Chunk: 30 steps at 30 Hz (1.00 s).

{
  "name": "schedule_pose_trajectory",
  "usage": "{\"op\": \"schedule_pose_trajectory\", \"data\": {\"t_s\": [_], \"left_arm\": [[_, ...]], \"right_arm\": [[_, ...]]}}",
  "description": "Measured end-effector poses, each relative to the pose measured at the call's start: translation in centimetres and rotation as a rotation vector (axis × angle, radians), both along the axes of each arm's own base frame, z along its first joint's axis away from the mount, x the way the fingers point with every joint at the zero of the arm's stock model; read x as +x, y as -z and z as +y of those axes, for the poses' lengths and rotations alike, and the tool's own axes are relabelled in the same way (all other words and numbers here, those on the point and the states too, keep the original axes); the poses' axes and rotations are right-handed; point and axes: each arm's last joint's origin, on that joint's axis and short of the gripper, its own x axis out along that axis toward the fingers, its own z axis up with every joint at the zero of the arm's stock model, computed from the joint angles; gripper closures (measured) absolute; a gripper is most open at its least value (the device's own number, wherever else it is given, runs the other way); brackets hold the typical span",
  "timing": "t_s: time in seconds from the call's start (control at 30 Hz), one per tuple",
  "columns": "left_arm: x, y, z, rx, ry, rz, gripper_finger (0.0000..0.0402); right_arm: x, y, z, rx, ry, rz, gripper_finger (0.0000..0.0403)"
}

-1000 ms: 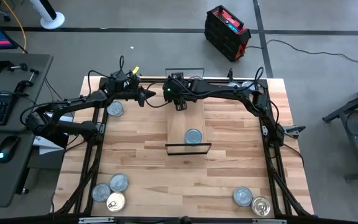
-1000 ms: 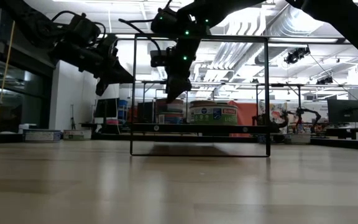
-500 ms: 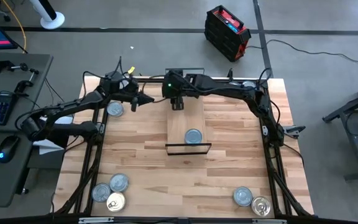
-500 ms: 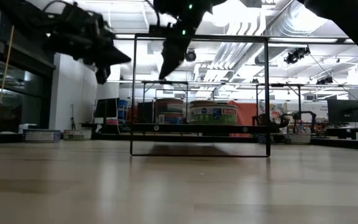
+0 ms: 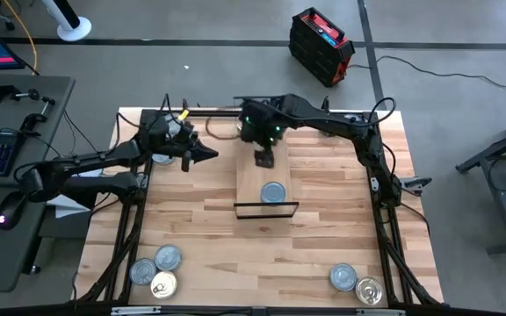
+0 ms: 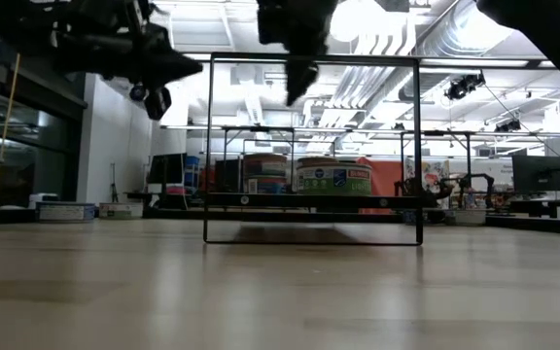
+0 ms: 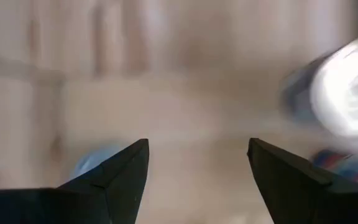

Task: Stack canned seafood by type on shelf
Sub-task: Stack the blue pink tuna can on top of the other blue pink tuna cans on the shelf

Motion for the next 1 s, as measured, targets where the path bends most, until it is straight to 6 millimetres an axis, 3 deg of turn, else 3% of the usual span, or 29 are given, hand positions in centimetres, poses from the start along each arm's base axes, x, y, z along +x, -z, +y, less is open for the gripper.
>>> {"op": "schedule_pose_trajectory", "data": {"t_s": [0.2, 0.37, 0.73, 0.87, 1.0], "left_arm": [[1.3, -0.2, -3.1, -0.022, -0.017, -0.027, 0.0401], [2.2, -0.2, -6.6, -0.036, -0.060, -0.017, 0.0402], [2.2, -0.4, -14.3, -0.074, -0.150, 0.083, 0.0402], [3.2, -2.0, -16.7, -0.039, -0.119, 0.145, 0.0401], [4.7, -3.3, -18.9, 0.028, -0.045, 0.245, 0.0401]], "right_arm": [[-1.1, 1.3, 4.4, 0.145, -0.146, 0.112, 0.0139], [-4.2, 1.1, 9.1, 0.143, -0.224, 0.110, 0.0139], [-13.8, 0.8, 17.7, 0.135, -0.074, -0.084, 0.0139], [-15.7, 0.3, 19.6, 0.228, 0.010, -0.154, 0.0139], [-16.1, -0.5, 21.2, 0.362, 0.146, -0.238, 0.0139]]}}
